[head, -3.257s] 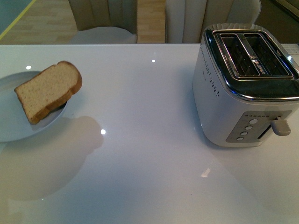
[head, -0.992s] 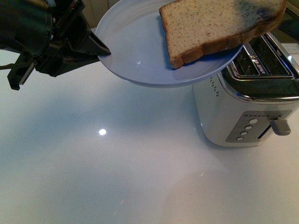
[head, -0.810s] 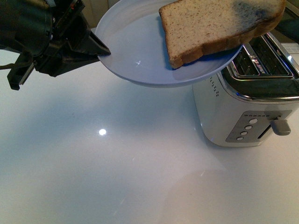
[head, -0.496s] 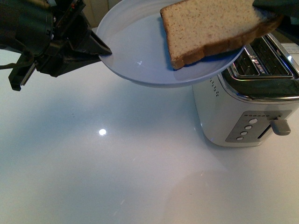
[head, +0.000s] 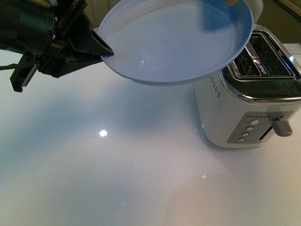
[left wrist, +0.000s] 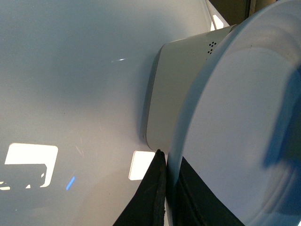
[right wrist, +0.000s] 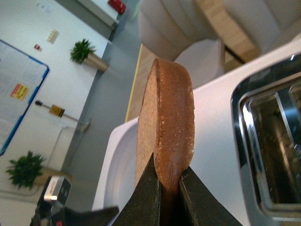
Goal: Left arm holds plate, right arm toasts bread
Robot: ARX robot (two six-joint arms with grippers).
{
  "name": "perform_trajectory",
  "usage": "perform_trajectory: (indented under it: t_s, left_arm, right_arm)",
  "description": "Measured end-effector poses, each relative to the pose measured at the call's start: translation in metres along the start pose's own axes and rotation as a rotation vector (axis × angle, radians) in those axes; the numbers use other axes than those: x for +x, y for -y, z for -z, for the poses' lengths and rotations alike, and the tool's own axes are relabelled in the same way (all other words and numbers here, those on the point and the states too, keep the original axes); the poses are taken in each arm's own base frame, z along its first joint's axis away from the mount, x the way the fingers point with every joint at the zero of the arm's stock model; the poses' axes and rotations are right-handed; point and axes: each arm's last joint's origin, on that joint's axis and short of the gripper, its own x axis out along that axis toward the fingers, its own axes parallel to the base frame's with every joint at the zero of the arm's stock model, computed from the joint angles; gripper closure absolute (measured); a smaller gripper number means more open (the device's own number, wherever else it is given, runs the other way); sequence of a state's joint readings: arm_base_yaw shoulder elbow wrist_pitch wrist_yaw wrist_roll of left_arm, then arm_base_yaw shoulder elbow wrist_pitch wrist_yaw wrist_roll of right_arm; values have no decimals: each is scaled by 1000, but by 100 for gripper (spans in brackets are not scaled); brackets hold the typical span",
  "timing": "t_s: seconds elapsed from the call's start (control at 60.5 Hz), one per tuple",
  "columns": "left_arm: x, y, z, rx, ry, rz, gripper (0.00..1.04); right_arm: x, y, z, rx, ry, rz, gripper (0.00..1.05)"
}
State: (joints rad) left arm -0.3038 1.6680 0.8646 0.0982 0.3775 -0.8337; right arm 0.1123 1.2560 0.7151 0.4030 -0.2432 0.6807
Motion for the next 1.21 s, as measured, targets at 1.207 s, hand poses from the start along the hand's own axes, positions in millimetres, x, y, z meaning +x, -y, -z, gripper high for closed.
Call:
perform_trajectory:
  t_s: [1.207]
  left_arm:
    - [1, 2, 2, 2, 2, 1, 102]
  right_arm:
    - [60, 5, 7, -612, -220, 318, 102]
